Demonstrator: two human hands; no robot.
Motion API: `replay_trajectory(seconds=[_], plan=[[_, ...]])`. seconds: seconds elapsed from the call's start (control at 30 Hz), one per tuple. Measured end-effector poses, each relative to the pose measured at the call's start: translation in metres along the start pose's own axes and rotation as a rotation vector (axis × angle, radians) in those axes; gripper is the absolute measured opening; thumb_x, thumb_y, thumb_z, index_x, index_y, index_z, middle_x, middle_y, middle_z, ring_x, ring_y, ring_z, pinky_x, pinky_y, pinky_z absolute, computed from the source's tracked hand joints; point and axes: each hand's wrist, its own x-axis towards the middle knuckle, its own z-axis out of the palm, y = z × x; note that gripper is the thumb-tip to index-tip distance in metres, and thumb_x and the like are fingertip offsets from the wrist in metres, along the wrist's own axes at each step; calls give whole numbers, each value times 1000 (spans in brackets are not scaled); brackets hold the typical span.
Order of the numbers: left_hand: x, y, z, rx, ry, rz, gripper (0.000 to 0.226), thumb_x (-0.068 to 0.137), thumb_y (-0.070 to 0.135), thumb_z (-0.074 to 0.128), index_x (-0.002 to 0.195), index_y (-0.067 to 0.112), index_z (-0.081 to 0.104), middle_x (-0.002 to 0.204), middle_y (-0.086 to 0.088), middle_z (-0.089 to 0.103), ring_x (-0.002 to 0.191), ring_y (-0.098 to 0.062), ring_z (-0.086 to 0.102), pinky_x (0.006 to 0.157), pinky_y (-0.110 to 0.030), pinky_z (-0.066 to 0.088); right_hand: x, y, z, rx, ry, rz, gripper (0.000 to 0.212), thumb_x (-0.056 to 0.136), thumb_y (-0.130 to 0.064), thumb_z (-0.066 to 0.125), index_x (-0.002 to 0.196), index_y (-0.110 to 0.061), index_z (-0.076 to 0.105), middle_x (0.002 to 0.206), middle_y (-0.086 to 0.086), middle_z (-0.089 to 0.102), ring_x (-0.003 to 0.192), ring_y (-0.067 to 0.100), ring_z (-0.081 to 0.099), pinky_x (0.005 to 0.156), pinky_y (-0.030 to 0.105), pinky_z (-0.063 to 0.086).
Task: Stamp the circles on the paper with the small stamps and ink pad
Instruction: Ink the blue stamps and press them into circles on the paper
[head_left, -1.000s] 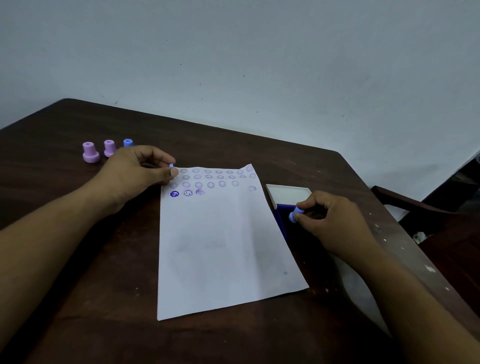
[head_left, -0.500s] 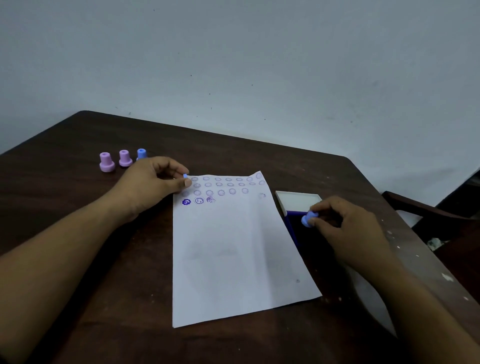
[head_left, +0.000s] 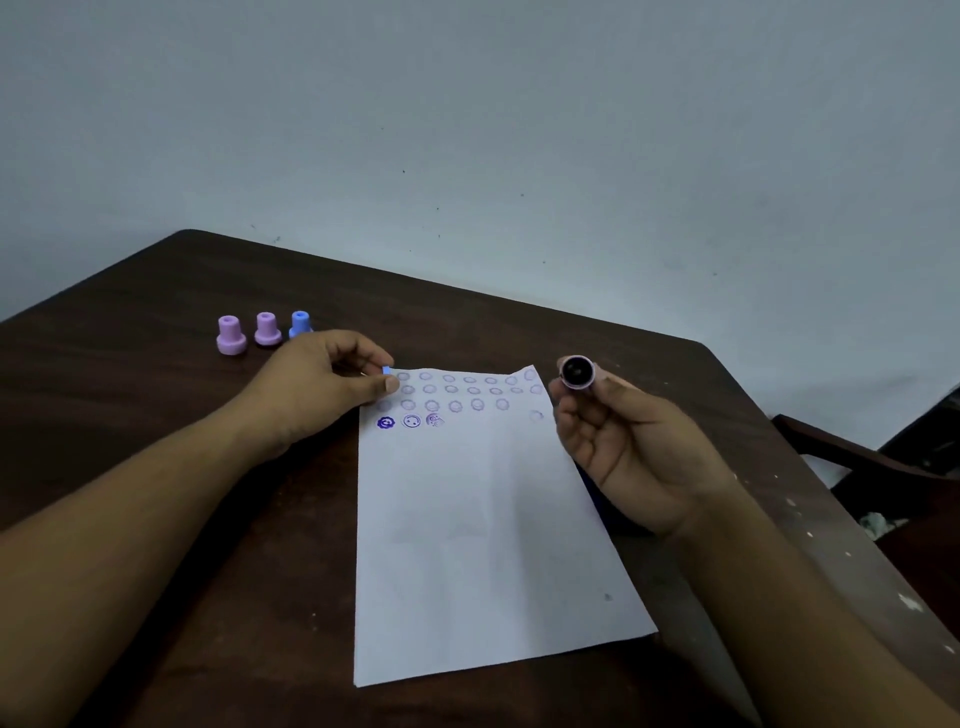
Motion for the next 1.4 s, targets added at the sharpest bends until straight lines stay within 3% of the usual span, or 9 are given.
replay_trajectory(seconds=[0.17, 0.43, 0.53, 0.63, 0.77, 0.87, 1.13, 1.27, 1.4], plan=[[1, -2, -1, 9, -6, 1, 14, 82, 24, 87, 93, 25, 79, 86, 14, 78, 82, -1, 71, 65, 0, 45, 30, 13, 15, 3, -15, 65, 22, 100, -12, 62, 105, -1, 80, 98, 20, 78, 76, 19, 75, 70, 29, 63], [4, -3, -1, 14, -12, -3, 14, 81, 27, 87, 92, 26, 79, 86, 16, 78, 80, 1, 72, 64, -1, 46, 43, 29, 7, -83, -14, 38, 19, 93, -13, 68, 102, -5, 83, 100, 16, 79, 79, 17, 75, 74, 28, 62], [4, -4, -1, 20, -16, 1, 14, 81, 27, 88, 92, 27, 79, 87, 16, 78, 81, 1, 72, 65, -1, 46, 45, 30, 4, -355, 71, -100, 16, 98, -10, 68, 109, -10, 80, 100, 11, 81, 83, 16, 75, 79, 26, 61], [3, -4, -1, 24, -18, 1, 15, 81, 27, 88, 92, 28, 79, 88, 16, 78, 80, 2, 73, 68, -4, 47, 44, 35, 8, -733, 169, -288, 12, 93, -8, 75, 104, -13, 74, 87, 3, 83, 78, 13, 75, 74, 22, 60], [4, -4, -2, 28, -28, -2, 15, 81, 28, 88, 93, 28, 78, 88, 16, 78, 81, 2, 73, 65, -1, 46, 44, 53, 13, -1092, 166, -509, 14, 90, -10, 78, 89, -22, 71, 83, -23, 77, 80, -3, 74, 69, 9, 52], [4, -4, -1, 25, -26, 3, 16, 81, 27, 88, 93, 28, 78, 88, 15, 78, 81, 2, 72, 65, 0, 46, 46, 64, 18, -1272, 150, -630, 11, 91, -15, 77, 88, -25, 72, 86, -22, 74, 88, -6, 71, 71, 5, 49], [3, -5, -1, 20, -11, 19, 16, 80, 25, 88, 93, 26, 78, 88, 10, 79, 81, -2, 73, 70, -3, 49, 48, 72, 25, -1485, 159, -709, 9, 92, -20, 76, 89, -28, 72, 92, -16, 79, 81, 5, 74, 80, 39, 59], [3, -5, -1, 27, -13, 23, 16, 80, 27, 89, 92, 27, 78, 90, 11, 78, 83, -3, 73, 77, -9, 53, 50, 73, 23, -1473, 175, -683, 6, 91, -20, 75, 90, -25, 73, 91, -16, 79, 84, 4, 74, 81, 41, 59], [3, -5, -1, 31, -7, 17, 17, 79, 27, 89, 93, 27, 79, 89, 12, 78, 83, -2, 73, 72, -4, 50, 51, 74, 22, -1513, 171, -669, 7, 92, -21, 73, 88, -26, 73, 93, -19, 78, 86, 4, 74, 83, 40, 59]])
